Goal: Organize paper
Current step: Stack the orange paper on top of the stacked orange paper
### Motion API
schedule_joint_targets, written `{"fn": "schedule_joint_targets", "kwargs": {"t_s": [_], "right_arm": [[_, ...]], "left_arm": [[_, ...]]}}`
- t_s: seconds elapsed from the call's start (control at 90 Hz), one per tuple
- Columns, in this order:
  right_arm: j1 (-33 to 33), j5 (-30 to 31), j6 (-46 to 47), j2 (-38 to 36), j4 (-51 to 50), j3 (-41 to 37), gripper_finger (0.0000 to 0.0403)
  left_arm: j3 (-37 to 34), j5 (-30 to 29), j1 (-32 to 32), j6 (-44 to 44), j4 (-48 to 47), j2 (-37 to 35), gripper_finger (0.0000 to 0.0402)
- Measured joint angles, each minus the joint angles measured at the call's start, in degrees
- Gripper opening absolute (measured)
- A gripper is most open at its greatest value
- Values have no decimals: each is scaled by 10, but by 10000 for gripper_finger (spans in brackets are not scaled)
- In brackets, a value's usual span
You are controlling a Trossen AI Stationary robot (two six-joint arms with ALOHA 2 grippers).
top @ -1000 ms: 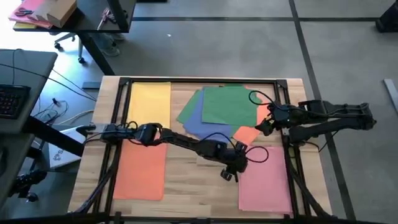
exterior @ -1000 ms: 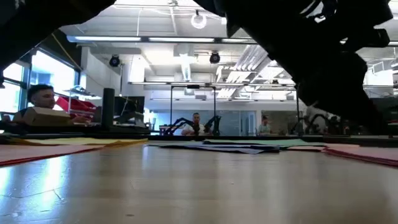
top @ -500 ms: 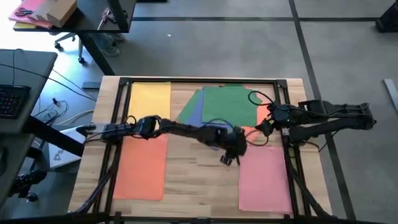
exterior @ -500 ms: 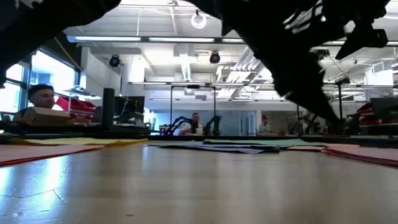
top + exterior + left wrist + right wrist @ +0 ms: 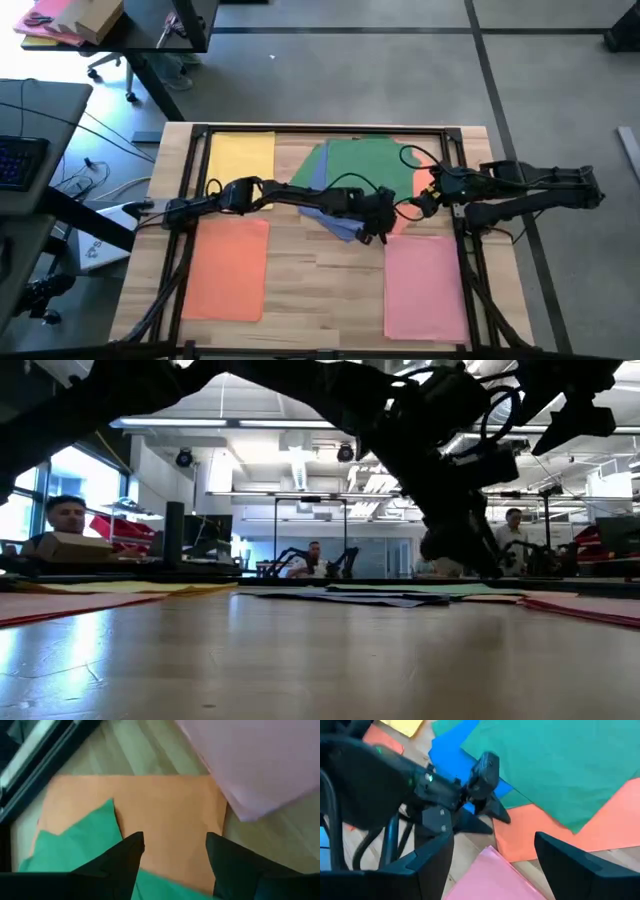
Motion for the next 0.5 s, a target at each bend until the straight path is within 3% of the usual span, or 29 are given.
{"fn": "schedule_joint_targets", "kwargs": {"t_s": [0.5], "right_arm": [[-2, 61, 0, -8, -7, 0, 264]], "left_arm": [[0, -21, -17, 11, -5, 20, 209]]}}
